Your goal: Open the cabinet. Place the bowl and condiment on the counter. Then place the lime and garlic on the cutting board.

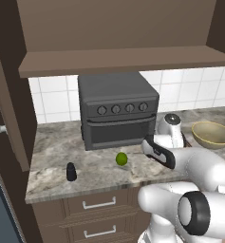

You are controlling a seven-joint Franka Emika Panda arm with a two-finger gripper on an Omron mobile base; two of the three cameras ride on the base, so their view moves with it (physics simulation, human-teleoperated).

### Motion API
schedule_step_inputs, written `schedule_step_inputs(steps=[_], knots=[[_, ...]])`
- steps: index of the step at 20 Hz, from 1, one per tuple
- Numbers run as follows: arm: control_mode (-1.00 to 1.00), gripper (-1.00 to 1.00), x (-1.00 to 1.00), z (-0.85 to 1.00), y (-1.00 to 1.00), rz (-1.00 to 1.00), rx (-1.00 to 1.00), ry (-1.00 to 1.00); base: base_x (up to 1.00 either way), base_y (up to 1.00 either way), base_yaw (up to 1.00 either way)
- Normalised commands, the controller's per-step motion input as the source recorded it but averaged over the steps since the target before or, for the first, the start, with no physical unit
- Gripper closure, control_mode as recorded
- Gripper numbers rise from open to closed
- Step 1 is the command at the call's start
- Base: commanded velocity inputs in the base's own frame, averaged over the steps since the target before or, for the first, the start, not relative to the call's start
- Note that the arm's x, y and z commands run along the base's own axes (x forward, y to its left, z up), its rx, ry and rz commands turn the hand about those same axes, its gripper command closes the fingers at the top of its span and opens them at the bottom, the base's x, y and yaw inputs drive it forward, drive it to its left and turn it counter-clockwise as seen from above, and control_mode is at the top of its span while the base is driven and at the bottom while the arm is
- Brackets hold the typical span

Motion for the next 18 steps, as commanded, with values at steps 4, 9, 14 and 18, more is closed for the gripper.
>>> schedule_step_inputs(steps=[4, 9, 14, 18], knots=[[-1.0, -1.0, 0.17, -0.14, -0.29, 0.01, 0.0, -0.02, 0.0, 0.0, 0.0], [-1.0, -1.0, 0.0, 0.0, 0.0, 0.0, 0.0, 0.0, 0.0, 0.0, 0.0], [-1.0, -1.0, 0.0, -0.02, 0.0, 0.0, 0.0, 0.0, 0.0, 0.0, 0.0], [-1.0, -1.0, -0.05, -0.08, 0.0, 0.0, 0.0, 0.0, 0.0, 0.0, 0.0]])
